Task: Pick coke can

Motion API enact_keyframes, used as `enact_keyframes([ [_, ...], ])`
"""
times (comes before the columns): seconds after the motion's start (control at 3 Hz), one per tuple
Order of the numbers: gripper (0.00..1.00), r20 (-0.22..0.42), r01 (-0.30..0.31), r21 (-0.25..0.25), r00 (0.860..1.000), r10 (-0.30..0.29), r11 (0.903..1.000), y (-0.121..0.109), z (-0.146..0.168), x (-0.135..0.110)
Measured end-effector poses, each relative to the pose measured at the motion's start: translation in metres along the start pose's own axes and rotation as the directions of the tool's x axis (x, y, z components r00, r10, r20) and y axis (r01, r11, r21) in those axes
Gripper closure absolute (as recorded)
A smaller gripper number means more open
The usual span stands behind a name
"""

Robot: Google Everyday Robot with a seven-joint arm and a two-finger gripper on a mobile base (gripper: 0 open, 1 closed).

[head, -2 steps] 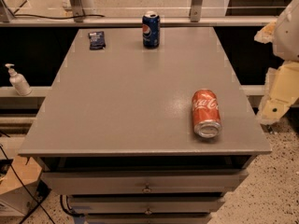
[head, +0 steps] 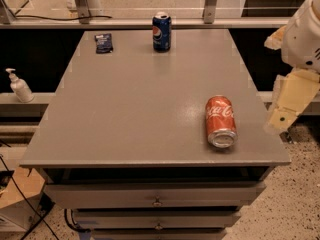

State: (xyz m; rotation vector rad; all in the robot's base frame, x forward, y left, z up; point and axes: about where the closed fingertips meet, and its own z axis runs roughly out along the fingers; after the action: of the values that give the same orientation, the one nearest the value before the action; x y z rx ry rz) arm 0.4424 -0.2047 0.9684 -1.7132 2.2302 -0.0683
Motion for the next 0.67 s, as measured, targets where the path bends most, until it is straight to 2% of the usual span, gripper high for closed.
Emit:
enact_keyframes([
  [0.33, 0.0, 0.036, -0.049, -0.036, 0.998, 0.051, 0.9981, 0.002, 0.018, -0.016],
  [0.67, 0.0, 0.075, -0.153, -0.096, 0.984, 0.161, 0.9835, 0.002, 0.04, -0.023],
])
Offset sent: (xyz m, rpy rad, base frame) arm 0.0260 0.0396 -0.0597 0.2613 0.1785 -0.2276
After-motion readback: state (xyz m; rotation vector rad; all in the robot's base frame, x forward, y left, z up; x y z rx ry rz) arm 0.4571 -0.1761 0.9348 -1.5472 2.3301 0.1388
